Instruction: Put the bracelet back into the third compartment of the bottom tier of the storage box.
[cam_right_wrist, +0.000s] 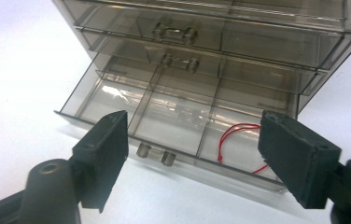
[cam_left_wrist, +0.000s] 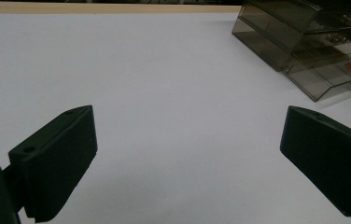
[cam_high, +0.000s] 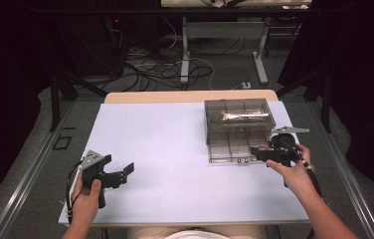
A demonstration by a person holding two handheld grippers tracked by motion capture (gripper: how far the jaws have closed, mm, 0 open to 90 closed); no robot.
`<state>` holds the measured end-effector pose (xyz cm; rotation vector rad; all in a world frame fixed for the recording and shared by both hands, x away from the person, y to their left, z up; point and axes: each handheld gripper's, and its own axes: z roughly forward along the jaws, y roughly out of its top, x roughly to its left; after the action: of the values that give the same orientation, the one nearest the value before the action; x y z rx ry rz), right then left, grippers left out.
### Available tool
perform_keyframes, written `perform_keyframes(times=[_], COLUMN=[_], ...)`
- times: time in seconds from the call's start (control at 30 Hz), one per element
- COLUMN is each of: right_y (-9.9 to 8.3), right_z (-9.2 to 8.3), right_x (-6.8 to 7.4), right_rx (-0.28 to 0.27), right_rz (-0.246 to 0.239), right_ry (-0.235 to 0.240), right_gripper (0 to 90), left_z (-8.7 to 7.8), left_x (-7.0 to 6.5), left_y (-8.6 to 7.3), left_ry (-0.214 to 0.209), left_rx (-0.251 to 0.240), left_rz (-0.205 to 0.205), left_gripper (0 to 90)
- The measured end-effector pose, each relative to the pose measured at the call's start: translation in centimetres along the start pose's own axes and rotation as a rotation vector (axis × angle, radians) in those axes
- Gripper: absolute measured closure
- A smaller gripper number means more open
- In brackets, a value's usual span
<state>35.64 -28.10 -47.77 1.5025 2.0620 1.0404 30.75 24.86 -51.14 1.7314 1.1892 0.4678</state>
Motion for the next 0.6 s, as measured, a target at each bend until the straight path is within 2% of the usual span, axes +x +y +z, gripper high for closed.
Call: perform_keyframes(times=[0.1,0.2,0.5,0.6], right_y=[-0.3,-0.8,-1.8,-2.5], right_z=[-0.3,-0.6,-1.6,-1.9], right_x=[0.3,0.7,1.1,1.1], right_rx=[-0.010,-0.037,-0.094,-0.118], right_rz=[-0.011,-0.056,-0.048,-0.043], right_ry=[0.003,0.004,0.001,-0.022], right_gripper=[20.4,16.3,12.4,11.2], left_z=[0.0,0.0,0.0,0.0], left_x=[0.0,0.0,0.0,0.0], left_y=[0.0,0.0,0.0,0.0], left_ry=[0.000,0.001,0.002,0.002], left_rx=[0.000,0.000,-0.001,-0.001], left_rz=[0.000,-0.001,-0.003,-0.003], left_gripper=[4.1,4.1,4.1,4.1])
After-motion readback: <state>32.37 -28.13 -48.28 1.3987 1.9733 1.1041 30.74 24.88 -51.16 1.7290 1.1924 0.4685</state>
